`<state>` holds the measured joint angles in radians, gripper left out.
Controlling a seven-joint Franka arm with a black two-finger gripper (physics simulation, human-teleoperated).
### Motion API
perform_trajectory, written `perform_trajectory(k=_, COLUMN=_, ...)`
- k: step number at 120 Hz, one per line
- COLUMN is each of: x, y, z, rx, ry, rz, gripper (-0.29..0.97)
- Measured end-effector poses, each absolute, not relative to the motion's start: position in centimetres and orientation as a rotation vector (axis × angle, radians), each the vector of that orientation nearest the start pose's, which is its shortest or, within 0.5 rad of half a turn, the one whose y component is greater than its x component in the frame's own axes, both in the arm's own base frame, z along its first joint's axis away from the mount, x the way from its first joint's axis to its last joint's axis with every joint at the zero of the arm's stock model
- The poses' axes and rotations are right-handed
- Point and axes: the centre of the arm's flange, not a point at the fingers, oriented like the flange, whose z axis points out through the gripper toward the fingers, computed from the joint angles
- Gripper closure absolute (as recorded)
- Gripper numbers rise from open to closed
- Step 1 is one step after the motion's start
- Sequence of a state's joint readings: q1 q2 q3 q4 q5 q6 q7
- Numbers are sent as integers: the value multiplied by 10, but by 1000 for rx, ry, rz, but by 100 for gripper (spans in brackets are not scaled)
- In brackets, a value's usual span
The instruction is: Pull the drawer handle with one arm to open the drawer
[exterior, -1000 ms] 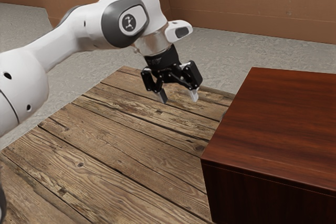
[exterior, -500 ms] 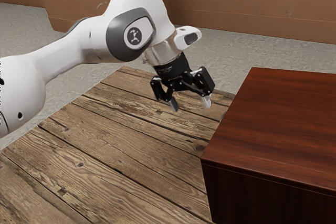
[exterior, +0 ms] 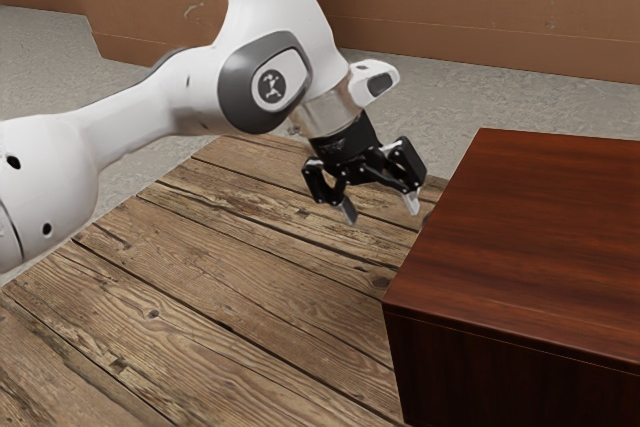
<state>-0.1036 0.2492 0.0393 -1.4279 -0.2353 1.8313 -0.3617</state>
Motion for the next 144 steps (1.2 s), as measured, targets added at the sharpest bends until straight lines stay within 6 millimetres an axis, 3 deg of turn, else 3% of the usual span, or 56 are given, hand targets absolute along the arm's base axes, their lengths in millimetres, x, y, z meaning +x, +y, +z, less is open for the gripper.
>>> perform_trajectory(k=21, x=650, y=-74, z=568, rx=-3347, ry=-570, rz=-190, gripper=4)
perform_trajectory(k=91, x=651, y=-81, z=561, rx=-3349, ry=-600, rz=-208, gripper=7)
perform_trajectory(k=144, x=651, y=-76, z=554, rx=-3337, ry=-612, rz=-206, gripper=11)
